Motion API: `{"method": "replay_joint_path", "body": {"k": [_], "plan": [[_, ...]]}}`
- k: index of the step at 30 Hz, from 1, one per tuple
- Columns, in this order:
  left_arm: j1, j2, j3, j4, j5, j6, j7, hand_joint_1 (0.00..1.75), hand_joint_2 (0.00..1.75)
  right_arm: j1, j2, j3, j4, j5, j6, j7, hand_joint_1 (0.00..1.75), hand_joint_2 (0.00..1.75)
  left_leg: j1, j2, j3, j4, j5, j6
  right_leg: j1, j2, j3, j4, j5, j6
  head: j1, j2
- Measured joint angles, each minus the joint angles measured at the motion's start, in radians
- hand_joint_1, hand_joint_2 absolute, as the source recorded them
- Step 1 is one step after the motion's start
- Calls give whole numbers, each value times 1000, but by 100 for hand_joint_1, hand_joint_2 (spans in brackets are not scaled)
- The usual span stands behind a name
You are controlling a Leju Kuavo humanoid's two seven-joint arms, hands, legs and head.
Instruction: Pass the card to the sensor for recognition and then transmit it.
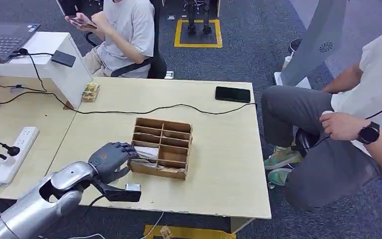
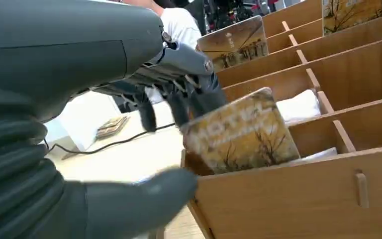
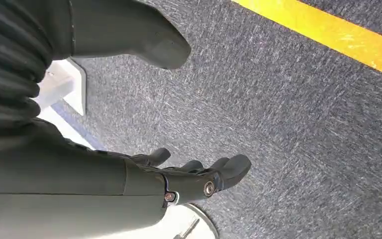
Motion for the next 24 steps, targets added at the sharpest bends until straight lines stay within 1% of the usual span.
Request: {"method": "replay_joint_path", "body": {"k": [1, 2, 4, 5, 6, 7, 9, 11, 12, 13, 14, 24], "plan": [[-1, 0, 0, 0, 1, 0, 0, 138, 175, 0, 0, 1, 0, 0, 0, 0, 0, 175, 0, 0, 0, 0, 0, 0, 0, 0, 0, 0, 0, 0, 0, 0], [0, 0, 0, 0, 1, 0, 0, 126, 175, -1, 0, 2, 0, 0, 0, 0, 0, 175, 0, 0, 0, 0, 0, 0, 0, 0, 0, 0, 0, 0, 0, 0], [0, 0, 0, 0, 2, 0, 0, 126, 175, 0, 0, 2, 0, -1, 0, 0, 0, 175, 0, 0, 0, 0, 0, 0, 0, 0, 0, 0, 0, 0, 0, 0], [0, 0, 0, 0, 5, 0, 0, 120, 175, -1, 0, 2, 0, -1, 0, 0, 0, 175, 0, 0, 0, 0, 0, 0, 0, 0, 0, 0, 0, 0, 0, 0], [0, 0, 0, 1, 7, 0, 0, 120, 175, -1, 0, 2, 0, 0, 0, 0, 0, 175, 0, 0, 0, 0, 0, 0, 0, 0, 0, 0, 0, 0, 0, 0], [0, 0, 0, 2, 9, 0, 0, 143, 175, -2, 0, 2, 0, 0, 0, 0, 0, 175, 0, 0, 0, 0, 0, 0, 0, 0, 0, 0, 0, 0, 0, 0], [1, 0, 0, 5, 10, 0, 0, 143, 175, -3, 0, 3, 0, 0, 0, 0, 0, 175, 0, 0, 0, 0, 0, 0, 0, 0, 0, 0, 0, 0, 0, 0], [1, 0, 0, 5, 13, 2, 0, 159, 175, -5, 0, 3, 0, 0, 2, 1, 0, 175, 0, 0, 0, 0, 0, 0, 0, 0, 0, 0, 0, 0, 0, 0], [1, 0, 0, 6, 15, 4, -1, 159, 175, -5, 0, 3, -1, 0, 4, 1, 0, 175, 0, 0, 0, 0, 0, 0, 0, 0, 0, 0, 0, 0, 0, 0], [1, 0, 0, 6, 17, 8, -3, 164, 175, -5, 0, 3, -3, 0, 12, 2, 0, 175, 0, 0, 0, 0, 0, 0, 0, 0, 0, 0, 0, 0, 0, 0], [2, 0, 0, 6, 20, 12, -6, 175, 175, -4, 0, 4, -7, 0, 21, 2, 0, 175, 0, 0, 0, 0, 0, 0, 0, 0, 0, 0, 0, 0, 0, 0], [3, 5, 0, 6, 63, 12, -26, 175, 175, 20, 1, 11, -75, 0, 81, 13, 0, 175, 0, 0, 0, 0, 0, 0, 0, 0, 0, 0, 0, 0, 0, 0]]}}
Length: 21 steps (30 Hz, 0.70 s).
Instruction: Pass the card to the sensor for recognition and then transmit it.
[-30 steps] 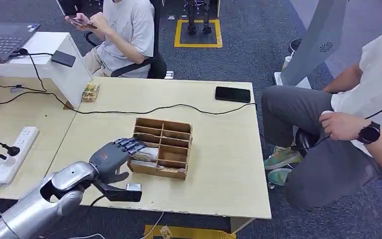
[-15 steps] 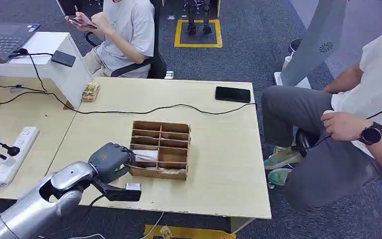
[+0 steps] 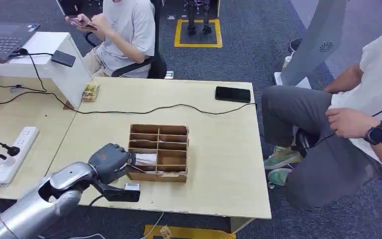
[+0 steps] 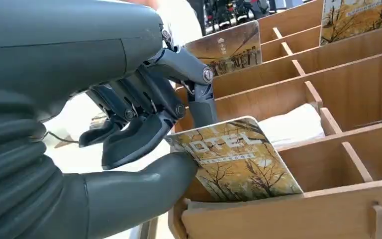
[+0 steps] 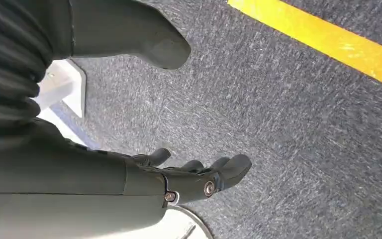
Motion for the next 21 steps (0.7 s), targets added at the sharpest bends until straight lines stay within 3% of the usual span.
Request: {"method": "replay_joint_path", "body": {"k": [14, 21], "plan": [[31, 20, 42, -52, 119, -14, -43, 175, 175, 101, 44, 15, -253, 17, 186, 42, 0, 175, 0, 0, 0, 0, 0, 0, 0, 0, 0, 0, 0, 0, 0, 0], [44, 30, 66, -75, 119, -13, -45, 175, 175, 145, 66, 25, -374, 18, 227, 53, 0, 175, 0, 0, 0, 0, 0, 0, 0, 0, 0, 0, 0, 0, 0, 0]]}}
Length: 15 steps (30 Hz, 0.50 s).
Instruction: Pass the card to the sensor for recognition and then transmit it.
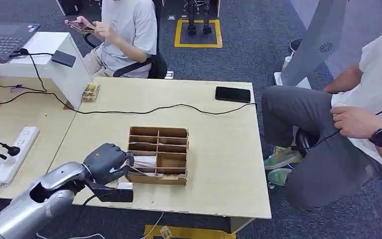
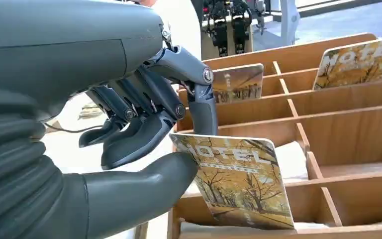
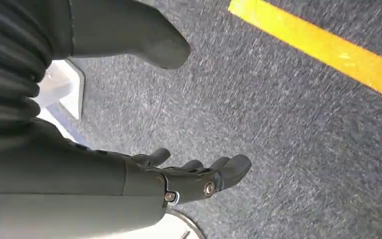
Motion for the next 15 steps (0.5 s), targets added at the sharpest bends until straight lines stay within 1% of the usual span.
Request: {"method": "replay_joint_path", "body": {"k": [3, 6, 15], "plan": [[5, 1, 5, -4, -1, 0, 0, 175, 175, 12, 7, 3, -37, 1, 17, 6, 0, 175, 0, 0, 0, 0, 0, 0, 0, 0, 0, 0, 0, 0, 0, 0], [14, 2, 15, -9, -2, 1, 0, 175, 175, 23, 12, 6, -64, 1, 20, 7, 0, 175, 0, 0, 0, 0, 0, 0, 0, 0, 0, 0, 0, 0, 0, 0], [22, 8, 42, -22, -2, 2, 0, 175, 175, 36, 20, 8, -111, 2, 34, 8, 0, 175, 0, 0, 0, 0, 0, 0, 0, 0, 0, 0, 0, 0, 0, 0]]}}
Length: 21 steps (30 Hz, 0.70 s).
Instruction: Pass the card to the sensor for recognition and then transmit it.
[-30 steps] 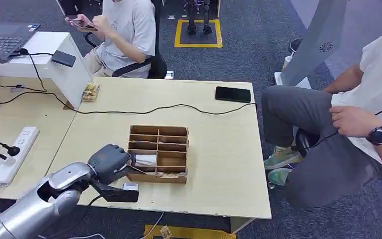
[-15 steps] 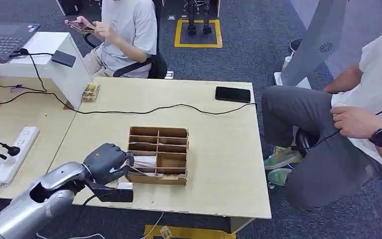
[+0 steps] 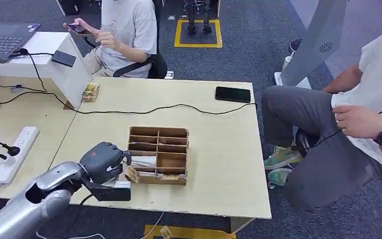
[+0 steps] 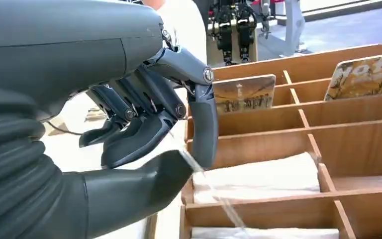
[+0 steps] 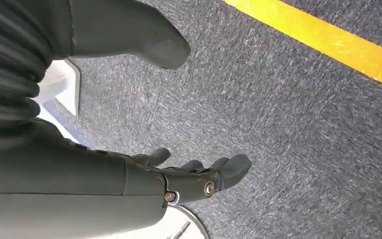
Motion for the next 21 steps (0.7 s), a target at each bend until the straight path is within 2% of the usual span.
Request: {"method": "replay_joint_path", "body": {"k": [21], "plan": [[32, 19, 60, -34, 0, 3, 0, 175, 175, 12, 7, 2, -34, 13, 17, 1, 0, 175, 0, 0, 0, 0, 0, 0, 0, 0, 0, 0, 0, 0, 0, 0]]}}
